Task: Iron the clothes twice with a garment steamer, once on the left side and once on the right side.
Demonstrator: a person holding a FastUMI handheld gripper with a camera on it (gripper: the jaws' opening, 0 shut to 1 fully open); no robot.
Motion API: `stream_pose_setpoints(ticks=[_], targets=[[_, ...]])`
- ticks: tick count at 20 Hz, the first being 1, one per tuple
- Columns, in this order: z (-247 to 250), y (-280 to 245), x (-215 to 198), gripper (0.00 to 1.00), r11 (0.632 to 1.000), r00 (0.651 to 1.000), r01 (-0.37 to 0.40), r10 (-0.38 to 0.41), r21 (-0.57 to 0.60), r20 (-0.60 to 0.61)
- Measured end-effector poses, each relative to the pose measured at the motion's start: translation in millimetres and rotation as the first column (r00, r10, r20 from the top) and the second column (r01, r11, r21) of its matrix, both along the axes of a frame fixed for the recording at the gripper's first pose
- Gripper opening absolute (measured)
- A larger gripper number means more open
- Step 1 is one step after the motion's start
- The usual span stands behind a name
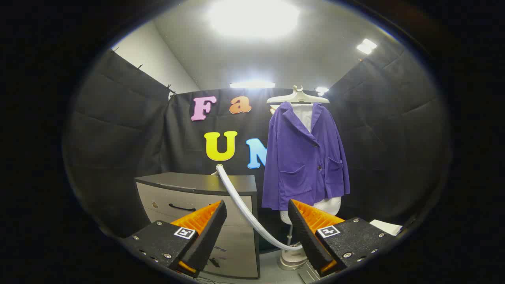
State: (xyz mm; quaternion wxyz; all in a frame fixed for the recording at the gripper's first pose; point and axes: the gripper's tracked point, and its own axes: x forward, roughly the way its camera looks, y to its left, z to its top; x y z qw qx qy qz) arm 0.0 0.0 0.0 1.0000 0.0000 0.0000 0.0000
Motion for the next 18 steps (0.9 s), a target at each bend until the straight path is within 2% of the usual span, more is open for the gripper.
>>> stream_pose_setpoints(ticks=[18], targets=[[8,10,5,0.96,1.000,1.000,-0.024,0.025,-0.003,0.011]])
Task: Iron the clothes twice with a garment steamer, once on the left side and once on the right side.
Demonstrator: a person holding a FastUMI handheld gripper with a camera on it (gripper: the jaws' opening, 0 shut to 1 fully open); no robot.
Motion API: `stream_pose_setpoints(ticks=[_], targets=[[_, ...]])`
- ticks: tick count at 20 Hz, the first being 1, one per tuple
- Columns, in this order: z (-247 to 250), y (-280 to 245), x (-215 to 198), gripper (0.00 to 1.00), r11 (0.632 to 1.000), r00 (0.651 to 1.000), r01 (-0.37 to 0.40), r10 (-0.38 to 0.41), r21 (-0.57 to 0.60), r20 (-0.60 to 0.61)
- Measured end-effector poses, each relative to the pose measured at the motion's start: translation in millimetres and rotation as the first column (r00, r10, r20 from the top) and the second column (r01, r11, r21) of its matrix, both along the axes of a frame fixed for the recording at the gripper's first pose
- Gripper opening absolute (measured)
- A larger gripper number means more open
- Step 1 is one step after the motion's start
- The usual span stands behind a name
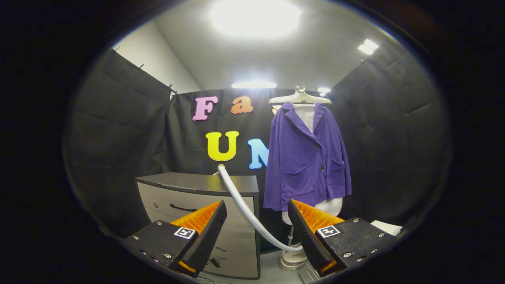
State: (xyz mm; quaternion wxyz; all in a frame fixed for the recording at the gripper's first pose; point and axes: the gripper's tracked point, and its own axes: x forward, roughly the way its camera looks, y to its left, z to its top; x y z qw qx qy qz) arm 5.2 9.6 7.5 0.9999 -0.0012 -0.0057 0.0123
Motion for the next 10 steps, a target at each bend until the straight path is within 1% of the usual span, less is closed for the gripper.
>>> stream_pose_setpoints(ticks=[3,6,10], targets=[[17,8,8,0.96,1.000,0.999,-0.025,0.025,-0.011,0.025],[37,15,22,0.96,0.999,0.998,-0.045,0.045,0.004,0.035],[63,27,59,0.96,0.994,0.995,-0.100,0.098,0.045,0.031]])
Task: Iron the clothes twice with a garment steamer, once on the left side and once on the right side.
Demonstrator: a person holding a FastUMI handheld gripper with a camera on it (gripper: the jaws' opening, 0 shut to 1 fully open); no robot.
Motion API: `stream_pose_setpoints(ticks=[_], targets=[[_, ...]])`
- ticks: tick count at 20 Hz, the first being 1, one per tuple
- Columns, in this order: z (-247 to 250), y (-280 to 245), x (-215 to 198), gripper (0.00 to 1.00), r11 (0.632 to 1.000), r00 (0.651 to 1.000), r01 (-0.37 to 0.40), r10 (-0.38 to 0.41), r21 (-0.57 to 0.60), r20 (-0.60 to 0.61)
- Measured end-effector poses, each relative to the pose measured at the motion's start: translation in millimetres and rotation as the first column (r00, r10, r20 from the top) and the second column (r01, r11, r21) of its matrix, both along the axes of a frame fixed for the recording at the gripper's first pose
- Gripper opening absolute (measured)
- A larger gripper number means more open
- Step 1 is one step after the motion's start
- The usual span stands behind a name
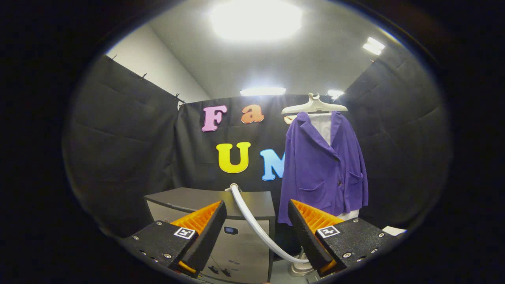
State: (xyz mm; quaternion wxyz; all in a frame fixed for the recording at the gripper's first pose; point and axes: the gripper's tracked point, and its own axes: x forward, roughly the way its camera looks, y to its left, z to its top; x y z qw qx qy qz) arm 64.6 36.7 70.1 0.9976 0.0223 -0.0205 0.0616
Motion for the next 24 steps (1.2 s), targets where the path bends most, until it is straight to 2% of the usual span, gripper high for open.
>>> stream_pose_setpoints(ticks=[8,13,17,24], targets=[[62,30,98,0.96,0.994,0.994,-0.106,0.106,-0.002,-0.003],[82,47,163,0.96,0.988,0.985,-0.155,0.156,0.017,-0.071],[78,66,208,0.96,0.975,0.961,-0.223,0.224,0.024,-0.164],[59,89,286,0.95,0.959,0.908,-0.270,0.282,0.083,-0.311]])
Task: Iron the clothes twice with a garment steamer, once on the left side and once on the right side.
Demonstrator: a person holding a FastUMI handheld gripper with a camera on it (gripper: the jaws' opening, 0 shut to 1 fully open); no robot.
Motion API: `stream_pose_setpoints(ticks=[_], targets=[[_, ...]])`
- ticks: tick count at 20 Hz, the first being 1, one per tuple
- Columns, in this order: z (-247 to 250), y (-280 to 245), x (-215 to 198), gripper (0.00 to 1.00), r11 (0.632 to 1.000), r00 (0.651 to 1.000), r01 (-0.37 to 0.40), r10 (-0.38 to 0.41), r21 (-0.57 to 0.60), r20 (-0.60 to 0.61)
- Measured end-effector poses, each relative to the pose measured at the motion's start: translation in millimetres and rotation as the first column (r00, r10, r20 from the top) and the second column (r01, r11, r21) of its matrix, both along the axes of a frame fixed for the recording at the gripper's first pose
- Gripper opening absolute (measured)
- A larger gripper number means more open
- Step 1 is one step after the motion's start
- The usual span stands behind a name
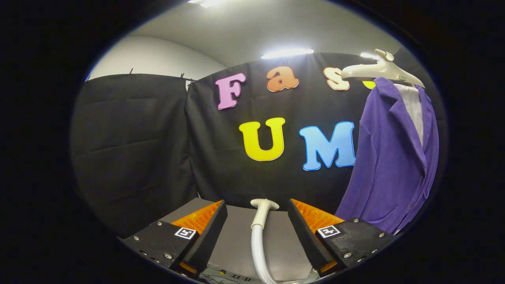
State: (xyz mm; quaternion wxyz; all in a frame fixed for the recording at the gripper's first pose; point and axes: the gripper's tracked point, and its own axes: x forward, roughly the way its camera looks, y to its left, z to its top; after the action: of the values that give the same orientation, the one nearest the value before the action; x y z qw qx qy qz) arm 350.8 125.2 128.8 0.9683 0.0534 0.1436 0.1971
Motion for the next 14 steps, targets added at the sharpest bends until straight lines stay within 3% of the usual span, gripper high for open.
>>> stream_pose_setpoints(ticks=[6,14], targets=[[-26,20,61,0.95,0.999,0.990,-0.044,0.047,0.026,-0.136],[-93,51,123,0.95,0.996,0.928,-0.077,0.090,0.052,-0.361]])
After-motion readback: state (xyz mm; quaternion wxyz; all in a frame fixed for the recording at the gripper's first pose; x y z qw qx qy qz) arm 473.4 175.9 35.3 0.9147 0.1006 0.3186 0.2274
